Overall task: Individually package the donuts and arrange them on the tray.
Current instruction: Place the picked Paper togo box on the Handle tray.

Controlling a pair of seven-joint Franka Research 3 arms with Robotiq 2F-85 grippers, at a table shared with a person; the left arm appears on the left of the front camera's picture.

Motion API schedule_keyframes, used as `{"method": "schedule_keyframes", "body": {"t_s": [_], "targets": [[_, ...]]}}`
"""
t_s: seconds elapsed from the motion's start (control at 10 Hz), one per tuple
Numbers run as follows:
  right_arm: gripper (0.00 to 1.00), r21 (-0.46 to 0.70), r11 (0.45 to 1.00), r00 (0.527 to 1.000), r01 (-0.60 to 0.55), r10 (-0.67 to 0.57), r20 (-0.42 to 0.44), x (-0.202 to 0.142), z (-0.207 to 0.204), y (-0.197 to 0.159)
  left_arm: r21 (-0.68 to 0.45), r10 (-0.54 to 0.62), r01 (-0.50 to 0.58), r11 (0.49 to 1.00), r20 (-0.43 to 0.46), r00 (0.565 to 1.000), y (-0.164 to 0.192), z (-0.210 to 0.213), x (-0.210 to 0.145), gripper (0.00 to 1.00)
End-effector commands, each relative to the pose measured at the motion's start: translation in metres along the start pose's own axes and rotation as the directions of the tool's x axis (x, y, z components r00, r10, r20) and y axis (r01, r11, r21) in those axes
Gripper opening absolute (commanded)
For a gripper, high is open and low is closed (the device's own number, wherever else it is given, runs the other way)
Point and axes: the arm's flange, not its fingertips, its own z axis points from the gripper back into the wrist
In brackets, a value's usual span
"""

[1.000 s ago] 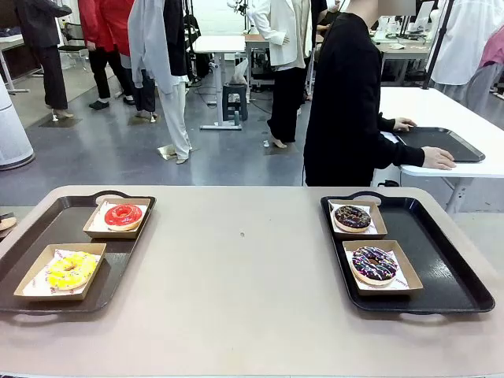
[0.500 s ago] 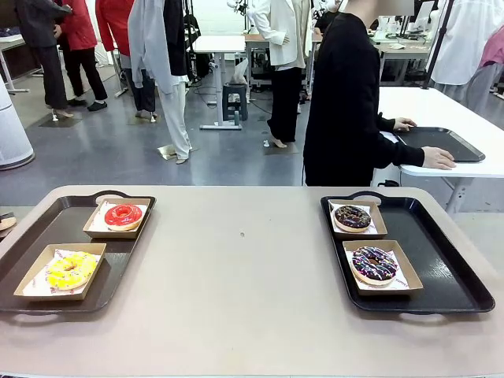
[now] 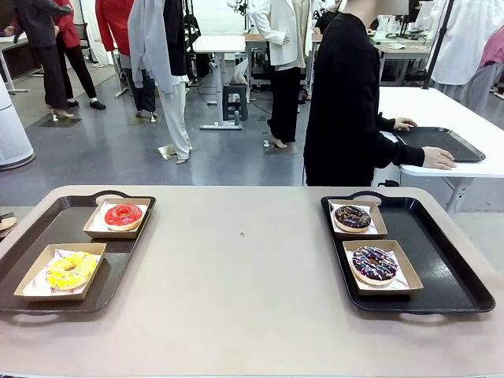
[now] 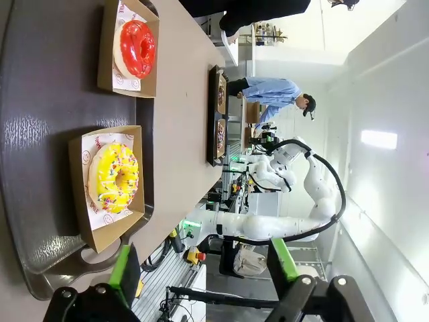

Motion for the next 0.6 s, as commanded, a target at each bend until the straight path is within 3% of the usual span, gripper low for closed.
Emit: {"method": "schedule_keyframes", "body": {"t_s": [0.0,0.5], "targets": [[1.0,0.003,1.0,1.0,0.004,-0.004,0.003,-0.0025,-0.0003,0.0025,-0.001,0.001,-0.001,1.0,0.004,1.0,0.0004,0.0011,-0.0008,1.0],[1.0,0.003,1.0,1.0,0.004,-0.004,0.003,-0.0025,-0.0003,0.0025,-0.001,0.001,-0.001,1.0,0.004,1.0,0.0004,0.0011,-0.0008,1.0]]}}
